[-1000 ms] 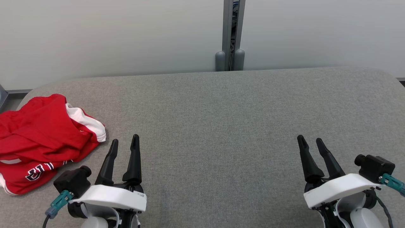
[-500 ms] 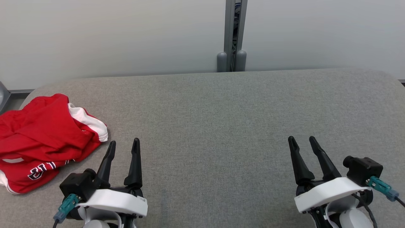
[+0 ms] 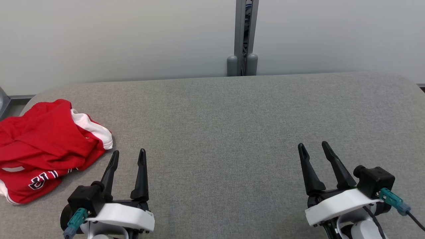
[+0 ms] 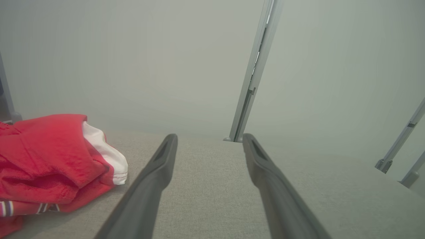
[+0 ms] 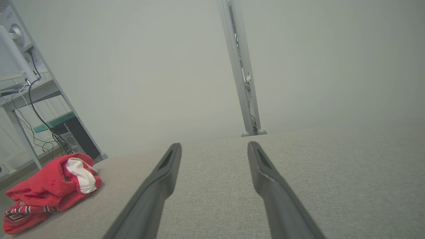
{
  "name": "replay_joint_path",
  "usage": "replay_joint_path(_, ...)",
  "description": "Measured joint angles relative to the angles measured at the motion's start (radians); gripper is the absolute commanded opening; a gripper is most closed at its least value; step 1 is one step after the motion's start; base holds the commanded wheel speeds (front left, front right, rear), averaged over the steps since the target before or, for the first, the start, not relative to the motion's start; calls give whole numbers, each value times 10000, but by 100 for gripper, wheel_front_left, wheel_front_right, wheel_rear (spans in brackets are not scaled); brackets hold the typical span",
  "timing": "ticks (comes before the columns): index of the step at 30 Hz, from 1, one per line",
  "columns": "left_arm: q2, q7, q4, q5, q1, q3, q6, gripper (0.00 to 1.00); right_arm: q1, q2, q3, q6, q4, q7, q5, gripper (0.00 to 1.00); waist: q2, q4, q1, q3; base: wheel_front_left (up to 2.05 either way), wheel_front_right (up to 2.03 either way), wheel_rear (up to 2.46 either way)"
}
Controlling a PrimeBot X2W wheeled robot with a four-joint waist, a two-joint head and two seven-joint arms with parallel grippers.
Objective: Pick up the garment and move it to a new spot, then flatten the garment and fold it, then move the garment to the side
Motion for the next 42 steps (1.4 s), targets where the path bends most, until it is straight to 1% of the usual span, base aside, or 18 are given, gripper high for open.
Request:
replay_joint_path(11, 8, -105, -52, 583, 135, 61, 92, 100, 26, -10, -48, 10, 380, -334, -895, 100, 0, -18, 0, -72, 0, 0, 0)
replay_joint_path(30, 15, -311, -94, 1996, 231, 184, 270, 100, -95, -25, 366, 13, 286, -821, -2266, 100, 0, -113, 0, 29, 0, 0, 0)
replay_joint_path(35, 17, -322, -71, 2031, 231, 186, 351, 100, -92, -29, 360, 13, 276, -840, -2332, 100, 0, -88, 0, -9, 0, 0, 0)
replay_joint_path(42, 17, -322, -4, 2006, 232, 199, 339, 100, -88, -29, 366, 15, 280, -840, -2330, 100, 0, -56, 0, -17, 0, 0, 0)
